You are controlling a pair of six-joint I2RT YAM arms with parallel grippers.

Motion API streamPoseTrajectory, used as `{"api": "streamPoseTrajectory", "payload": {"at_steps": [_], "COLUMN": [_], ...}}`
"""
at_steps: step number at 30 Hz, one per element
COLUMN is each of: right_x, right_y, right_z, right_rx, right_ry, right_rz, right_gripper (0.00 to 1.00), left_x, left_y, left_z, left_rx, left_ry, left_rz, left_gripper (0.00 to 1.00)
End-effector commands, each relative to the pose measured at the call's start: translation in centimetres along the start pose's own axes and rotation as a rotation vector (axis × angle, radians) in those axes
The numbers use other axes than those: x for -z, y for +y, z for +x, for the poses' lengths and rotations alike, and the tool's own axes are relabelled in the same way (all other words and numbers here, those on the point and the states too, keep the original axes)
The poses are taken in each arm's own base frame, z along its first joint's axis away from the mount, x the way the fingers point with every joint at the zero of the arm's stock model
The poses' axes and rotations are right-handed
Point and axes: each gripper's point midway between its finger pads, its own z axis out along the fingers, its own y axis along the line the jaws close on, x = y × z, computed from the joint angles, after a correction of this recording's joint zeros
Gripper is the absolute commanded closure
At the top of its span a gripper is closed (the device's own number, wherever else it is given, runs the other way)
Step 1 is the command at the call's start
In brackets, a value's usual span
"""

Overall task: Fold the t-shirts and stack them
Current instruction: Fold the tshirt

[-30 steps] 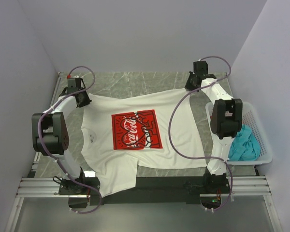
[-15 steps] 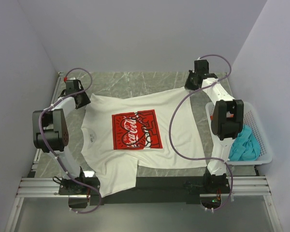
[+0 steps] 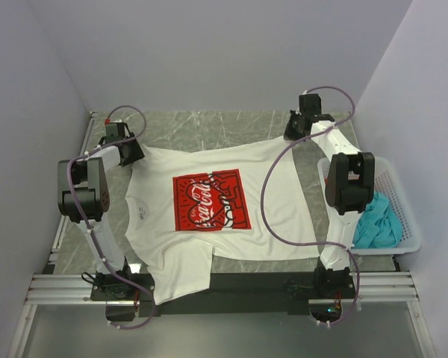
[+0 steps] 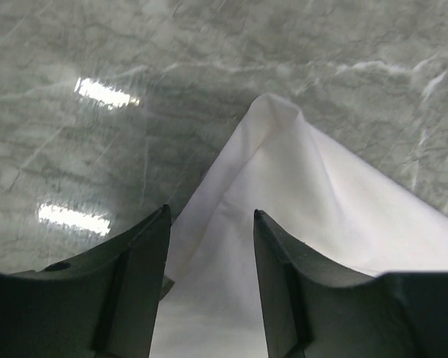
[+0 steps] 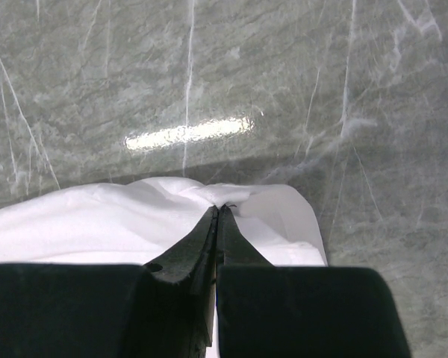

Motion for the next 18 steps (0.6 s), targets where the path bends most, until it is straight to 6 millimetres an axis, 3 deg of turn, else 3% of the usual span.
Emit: {"api": "streamPoseTrajectory", "payload": {"at_steps": [1,7,18], "right_x": [0.2,0.0,-0.2], "right_y": [0.1,0.1,0.1], "right_z": [-2.0,-1.8,-1.7], "right_rx": [0.014,0.008,0.006], "right_ry": [-0.055,-0.053,-0.048], "right_rz": [-0.014,-0.017,-0.015], "right_gripper": [1.0,1.0,1.0], "left_x": [-0.2,0.4,-1.2], "left_y": [-1.6,-2.5,-2.7], "left_z": [-2.5,-2.9,-1.0], "left_rx": [-0.033,-0.047,-0.075], "left_ry": [-0.056,-0.063,0.004], "left_rz": [0.06,0.082,0.05], "left_gripper": [0.47,0.48,0.6]}}
